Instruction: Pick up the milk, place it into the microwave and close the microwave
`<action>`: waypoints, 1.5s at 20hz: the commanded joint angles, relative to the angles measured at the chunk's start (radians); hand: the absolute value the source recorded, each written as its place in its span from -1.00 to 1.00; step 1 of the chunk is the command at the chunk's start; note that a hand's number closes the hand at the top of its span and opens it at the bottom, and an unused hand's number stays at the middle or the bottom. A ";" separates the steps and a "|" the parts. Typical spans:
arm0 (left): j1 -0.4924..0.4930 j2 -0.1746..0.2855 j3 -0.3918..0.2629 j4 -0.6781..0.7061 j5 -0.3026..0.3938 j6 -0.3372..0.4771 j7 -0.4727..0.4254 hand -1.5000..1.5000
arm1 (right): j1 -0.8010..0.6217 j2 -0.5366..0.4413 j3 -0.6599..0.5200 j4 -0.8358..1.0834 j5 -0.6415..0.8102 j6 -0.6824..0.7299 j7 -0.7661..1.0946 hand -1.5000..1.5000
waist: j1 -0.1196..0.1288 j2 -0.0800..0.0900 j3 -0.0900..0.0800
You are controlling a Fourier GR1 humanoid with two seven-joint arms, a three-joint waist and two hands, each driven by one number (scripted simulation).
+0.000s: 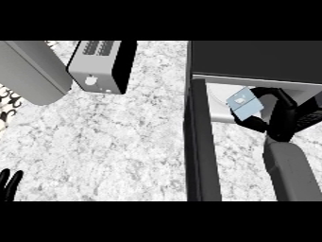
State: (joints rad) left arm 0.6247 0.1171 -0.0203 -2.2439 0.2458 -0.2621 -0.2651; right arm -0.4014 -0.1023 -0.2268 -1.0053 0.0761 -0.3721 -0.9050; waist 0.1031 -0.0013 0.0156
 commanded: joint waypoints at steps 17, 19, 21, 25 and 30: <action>-0.102 0.018 -0.055 0.032 -0.082 0.003 0.041 -1.00 | -0.103 0.001 0.010 0.183 0.182 -0.108 0.138 -1.00 | 0.113 0.071 -0.013; -0.098 0.012 -0.070 0.045 -0.090 0.001 0.040 -1.00 | -0.119 0.021 0.015 0.199 0.172 -0.085 0.148 -1.00 | 0.109 0.063 -0.014; -0.115 0.018 -0.074 0.028 -0.103 0.005 0.053 -1.00 | -0.182 0.013 0.006 0.247 0.176 -0.091 0.207 -1.00 | 0.108 0.064 -0.013; -0.133 0.005 -0.090 0.044 -0.117 0.016 0.059 -1.00 | -0.342 -0.040 -0.024 0.379 0.174 -0.061 0.345 -1.00 | 0.090 0.062 -0.012; -0.142 -0.018 -0.113 0.016 -0.158 0.051 0.076 -1.00 | -0.456 -0.104 -0.054 0.527 0.176 -0.007 0.389 -1.00 | 0.056 0.056 -0.009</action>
State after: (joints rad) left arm 0.4916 0.1092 -0.1196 -2.2088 0.1097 -0.2298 -0.2053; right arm -0.7527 -0.1668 -0.2460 -0.5787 0.2667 -0.4027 -0.5772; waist 0.1749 0.0565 0.0049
